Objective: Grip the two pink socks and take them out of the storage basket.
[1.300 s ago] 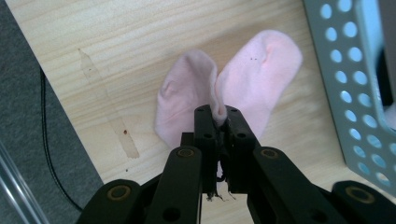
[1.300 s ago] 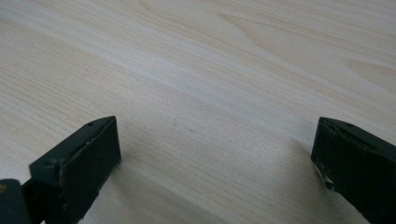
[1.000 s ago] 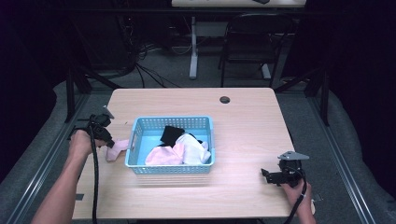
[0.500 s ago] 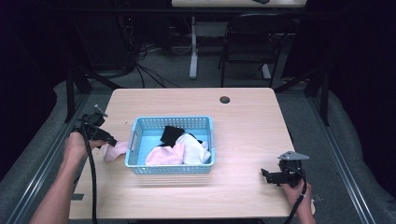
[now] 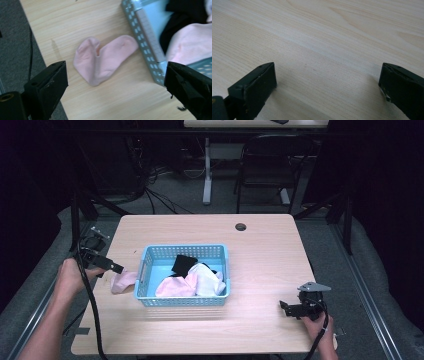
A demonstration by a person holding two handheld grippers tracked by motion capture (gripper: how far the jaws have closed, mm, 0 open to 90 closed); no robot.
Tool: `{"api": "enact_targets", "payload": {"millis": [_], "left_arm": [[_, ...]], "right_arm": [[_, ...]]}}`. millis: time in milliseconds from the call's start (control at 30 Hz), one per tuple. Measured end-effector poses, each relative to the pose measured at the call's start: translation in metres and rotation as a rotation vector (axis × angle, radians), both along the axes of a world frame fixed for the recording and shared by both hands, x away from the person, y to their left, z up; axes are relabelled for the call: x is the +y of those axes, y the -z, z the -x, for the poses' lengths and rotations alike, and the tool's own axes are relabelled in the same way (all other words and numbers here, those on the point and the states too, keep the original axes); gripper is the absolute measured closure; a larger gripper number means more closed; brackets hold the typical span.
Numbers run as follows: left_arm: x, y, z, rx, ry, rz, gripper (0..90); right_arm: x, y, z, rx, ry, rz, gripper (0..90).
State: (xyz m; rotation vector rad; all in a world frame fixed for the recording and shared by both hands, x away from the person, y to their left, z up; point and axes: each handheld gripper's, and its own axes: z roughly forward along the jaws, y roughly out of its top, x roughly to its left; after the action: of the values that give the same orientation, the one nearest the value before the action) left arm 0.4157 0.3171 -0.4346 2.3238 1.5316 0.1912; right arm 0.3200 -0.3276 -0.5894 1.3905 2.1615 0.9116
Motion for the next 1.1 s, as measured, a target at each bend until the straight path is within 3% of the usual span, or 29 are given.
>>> {"api": "enact_targets", "payload": {"millis": [233, 267, 567, 667, 833, 933, 1100], "left_arm": [[-0.034, -0.012, 0.004, -0.020, 0.089, 0.008, 1.0], [-0.045, -0.013, 0.004, -0.024, 0.116, 0.012, 0.3], [-0.091, -0.011, 0.000, -0.023, 0.216, 0.047, 0.0], [-0.112, -0.001, -0.001, -0.009, 0.249, 0.049, 0.0], [-0.133, 0.012, -0.004, 0.009, 0.281, 0.060, 0.2], [-0.156, 0.030, -0.006, 0.029, 0.296, 0.080, 0.4], [-0.177, 0.046, -0.008, 0.055, 0.305, 0.063, 3.4]], "right_arm": [[0.000, 0.000, 0.000, 0.001, 0.000, 0.000, 0.9], [0.000, 0.000, 0.000, 0.000, 0.000, 0.001, 0.9], [0.000, 0.000, 0.000, 0.000, 0.000, 0.000, 0.9], [0.000, 0.000, 0.000, 0.001, 0.000, 0.001, 0.9], [0.000, 0.000, 0.000, 0.001, -0.001, 0.000, 0.9], [0.000, 0.000, 0.000, 0.003, -0.003, 0.002, 0.9], [0.000, 0.000, 0.000, -0.001, -0.001, 0.001, 1.1]]}}
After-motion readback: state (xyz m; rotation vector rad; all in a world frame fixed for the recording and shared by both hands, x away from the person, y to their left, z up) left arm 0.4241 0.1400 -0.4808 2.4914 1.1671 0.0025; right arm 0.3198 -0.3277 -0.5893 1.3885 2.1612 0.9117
